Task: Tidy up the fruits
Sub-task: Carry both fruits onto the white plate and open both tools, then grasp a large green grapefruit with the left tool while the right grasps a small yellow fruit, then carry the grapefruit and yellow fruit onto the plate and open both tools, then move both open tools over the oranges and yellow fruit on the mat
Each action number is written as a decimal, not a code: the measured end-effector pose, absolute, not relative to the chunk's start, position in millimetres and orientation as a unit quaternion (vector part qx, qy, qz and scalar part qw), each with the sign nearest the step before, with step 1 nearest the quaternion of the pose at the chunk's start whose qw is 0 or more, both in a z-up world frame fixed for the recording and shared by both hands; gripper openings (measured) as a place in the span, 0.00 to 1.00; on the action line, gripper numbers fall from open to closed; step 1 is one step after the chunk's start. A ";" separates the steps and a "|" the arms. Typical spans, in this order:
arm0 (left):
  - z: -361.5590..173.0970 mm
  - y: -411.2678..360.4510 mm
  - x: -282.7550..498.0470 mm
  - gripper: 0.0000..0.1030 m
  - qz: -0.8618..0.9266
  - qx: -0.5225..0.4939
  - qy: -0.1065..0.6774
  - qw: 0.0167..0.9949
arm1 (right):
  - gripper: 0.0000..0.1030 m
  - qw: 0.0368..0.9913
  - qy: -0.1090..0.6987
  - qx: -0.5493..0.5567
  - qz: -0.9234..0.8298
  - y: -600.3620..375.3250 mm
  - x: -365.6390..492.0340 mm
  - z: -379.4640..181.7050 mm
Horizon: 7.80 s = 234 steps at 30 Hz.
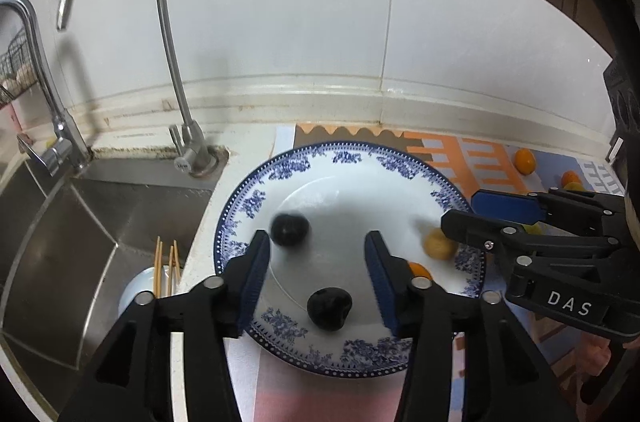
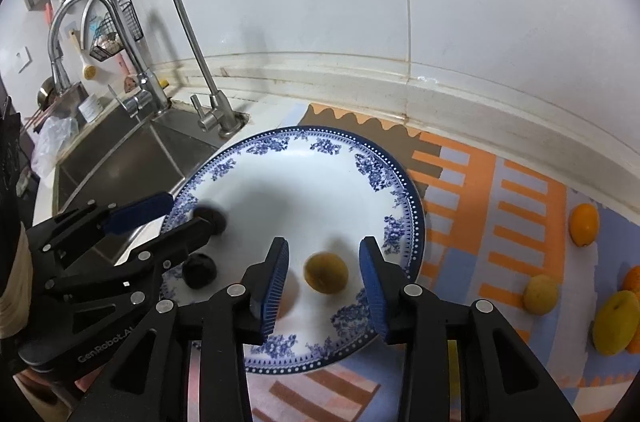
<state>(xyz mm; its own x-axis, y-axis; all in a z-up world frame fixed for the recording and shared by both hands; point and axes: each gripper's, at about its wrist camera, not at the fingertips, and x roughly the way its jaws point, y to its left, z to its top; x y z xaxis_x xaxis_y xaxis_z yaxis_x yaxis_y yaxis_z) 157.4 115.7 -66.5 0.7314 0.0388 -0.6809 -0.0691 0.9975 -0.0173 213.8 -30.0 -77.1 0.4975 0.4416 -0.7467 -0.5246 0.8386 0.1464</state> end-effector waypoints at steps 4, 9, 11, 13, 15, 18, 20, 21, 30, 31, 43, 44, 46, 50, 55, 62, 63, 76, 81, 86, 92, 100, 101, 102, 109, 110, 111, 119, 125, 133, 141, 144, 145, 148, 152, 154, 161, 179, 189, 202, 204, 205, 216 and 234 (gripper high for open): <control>-50.4 107.0 146.3 0.56 0.028 -0.012 0.346 0.938 | 0.37 0.874 0.397 -0.045 0.278 -41.4 202.0 -62.4; -30.0 93.5 132.8 0.61 0.010 -0.015 0.327 0.945 | 0.39 0.886 0.372 -0.029 0.275 -60.0 186.3 -40.6; -22.1 86.6 128.2 0.65 0.006 -0.012 0.317 0.948 | 0.45 0.893 0.359 -0.024 0.270 -69.6 179.1 -30.9; -15.5 79.2 123.9 0.66 0.001 -0.010 0.309 0.951 | 0.45 0.899 0.349 -0.021 0.264 -76.9 173.7 -23.8; -10.2 71.1 120.5 0.68 -0.007 -0.008 0.303 0.953 | 0.45 0.904 0.339 -0.018 0.258 -86.3 167.8 -16.2; -5.4 57.9 115.4 0.70 -0.019 -0.007 0.298 0.955 | 0.49 0.912 0.326 -0.016 0.250 -100.1 160.5 -7.2; -5.0 49.1 114.1 0.70 -0.032 -0.009 0.298 0.954 | 0.49 0.915 0.320 -0.013 0.243 -110.3 156.5 -2.2; -5.4 45.3 113.8 0.70 -0.036 -0.009 0.299 0.954 | 0.49 0.916 0.319 -0.012 0.242 -113.9 154.8 -0.7; -17.4 12.3 115.5 0.70 -0.070 -0.009 0.301 0.951 | 0.49 0.926 0.307 -0.022 0.219 -147.2 146.2 2.4; -19.3 8.9 116.3 0.70 -0.073 -0.007 0.302 0.951 | 0.49 0.926 0.307 -0.023 0.217 -150.4 146.4 1.4; -49.7 -21.7 132.9 0.70 -0.107 0.027 0.315 0.943 | 0.49 0.922 0.329 -0.045 0.199 -172.1 159.8 -26.5; -52.0 -23.4 135.1 0.70 -0.110 0.029 0.315 0.942 | 0.49 0.921 0.332 -0.045 0.198 -173.4 162.3 -29.8; -56.5 -26.4 139.3 0.68 -0.115 0.033 0.317 0.941 | 0.49 0.919 0.338 -0.046 0.197 -175.3 166.9 -35.5; -65.0 -30.9 148.3 0.63 -0.125 0.034 0.327 0.936 | 0.49 0.914 0.351 -0.049 0.197 -177.2 175.9 -47.4; -75.5 -34.6 160.4 0.60 -0.133 0.034 0.345 0.928 | 0.49 0.908 0.364 -0.052 0.199 -178.0 187.1 -62.5; -87.3 -36.2 175.1 0.58 -0.137 0.035 0.366 0.920 | 0.49 0.898 0.384 -0.058 0.207 -174.9 204.2 -82.9; -89.0 -36.6 177.0 0.58 -0.138 0.036 0.369 0.918 | 0.49 0.896 0.386 -0.058 0.210 -174.7 206.3 -84.8; -100.6 -41.6 192.0 0.52 -0.149 0.036 0.390 0.908 | 0.43 0.888 0.400 -0.074 0.215 -162.3 233.9 -104.1; -103.0 -38.3 195.6 0.48 -0.152 0.022 0.398 0.904 | 0.38 0.886 0.400 -0.089 0.217 -154.4 239.2 -104.4; -102.8 -37.0 195.4 0.47 -0.154 0.019 0.398 0.904 | 0.28 0.877 0.420 -0.083 0.219 -155.7 244.0 -111.5; -93.4 -31.7 190.3 0.47 -0.147 0.008 0.388 0.910 | 0.28 0.883 0.409 -0.075 0.219 -160.1 238.8 -108.2; -77.3 -22.8 181.1 0.47 -0.135 0.003 0.369 0.920 | 0.28 0.889 0.399 -0.066 0.217 -162.9 226.3 -97.2; -75.6 -22.1 179.6 0.47 -0.134 0.002 0.367 0.920 | 0.28 0.890 0.397 -0.065 0.216 -163.1 224.3 -94.8; -73.8 -20.6 178.4 0.47 -0.133 0.001 0.365 0.921 | 0.28 0.891 0.395 -0.064 0.216 -163.3 222.5 -92.6; -59.7 -8.5 163.2 0.47 -0.123 -0.010 0.350 0.929 | 0.28 0.900 0.376 -0.057 0.214 -161.4 206.1 -71.4; -57.8 -6.9 160.8 0.47 -0.121 -0.010 0.348 0.930 | 0.28 0.901 0.373 -0.056 0.214 -160.7 203.7 -68.7; -56.2 -5.1 159.0 0.47 -0.119 -0.012 0.346 0.931 | 0.28 0.902 0.369 -0.057 0.215 -159.5 200.7 -65.1; -42.4 12.3 140.8 0.47 -0.098 -0.025 0.329 0.939 | 0.28 0.910 0.344 -0.054 0.223 -147.4 182.1 -43.3; -37.1 29.3 129.7 0.47 -0.077 -0.032 0.323 0.943 | 0.28 0.912 0.333 -0.050 0.235 -132.9 174.1 -33.2; -35.2 58.4 123.7 0.47 -0.036 -0.045 0.317 0.947 | 0.28 0.908 0.325 -0.052 0.260 -107.4 172.9 -25.9; -37.1 84.0 127.5 0.47 0.003 -0.045 0.317 0.947 | 0.28 0.900 0.325 -0.053 0.285 -76.5 183.6 -26.7; -37.4 93.2 130.6 0.47 0.015 -0.045 0.317 0.947 | 0.28 0.897 0.326 -0.058 0.292 -65.6 188.5 -29.4; -37.8 96.2 131.8 0.47 0.017 -0.044 0.317 0.947 | 0.28 0.896 0.327 -0.059 0.294 -62.3 190.3 -30.7; -39.9 103.1 137.1 0.47 0.026 -0.042 0.319 0.946 | 0.28 0.890 0.337 -0.061 0.300 -52.1 197.8 -35.9; -45.5 111.0 146.9 0.47 0.033 -0.041 0.328 0.943 | 0.28 0.883 0.353 -0.061 0.304 -41.0 209.1 -45.8; -49.7 116.0 153.3 0.47 0.036 -0.044 0.335 0.941 | 0.28 0.879 0.362 -0.064 0.303 -35.9 214.7 -51.8; -67.8 131.9 174.4 0.47 0.041 -0.057 0.363 0.929 | 0.28 0.865 0.398 -0.070 0.299 -20.5 238.0 -74.2; -96.0 145.2 197.3 0.47 0.043 -0.070 0.418 0.905 | 0.31 0.847 0.438 -0.081 0.290 -6.9 260.4 -101.1; -74.0 133.3 179.5 0.58 0.049 -0.051 0.386 0.920 | 0.40 0.866 0.406 -0.076 0.282 -21.4 240.3 -75.3; -16.8 94.0 132.5 0.71 0.023 -0.016 0.319 0.947 | 0.48 0.905 0.339 -0.048 0.251 -67.8 186.2 -14.3; -9.4 86.2 126.4 0.74 0.014 -0.012 0.309 0.951 | 0.56 0.912 0.330 -0.043 0.241 -78.4 177.1 -5.9; -5.2 81.1 122.9 0.75 0.008 -0.010 0.303 0.953 | 0.56 0.916 0.324 -0.041 0.234 -84.4 171.3 -1.4; 20.3 23.4 97.5 0.88 -0.054 0.012 0.272 0.961 | 0.63 0.943 0.288 -0.032 0.162 -147.6 123.1 28.2; 21.2 -75.6 94.4 0.91 -0.163 0.085 0.219 0.958 | 0.63 0.956 0.288 -0.027 0.038 -253.2 93.7 25.2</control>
<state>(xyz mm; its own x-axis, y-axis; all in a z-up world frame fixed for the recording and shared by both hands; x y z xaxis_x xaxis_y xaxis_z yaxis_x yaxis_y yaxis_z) 94.4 -75.6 21.2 0.8507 -0.2753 -0.4478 0.3499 0.9323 0.0915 93.7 -253.2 25.2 0.8310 0.0578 -0.5533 -0.0890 0.9956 -0.0296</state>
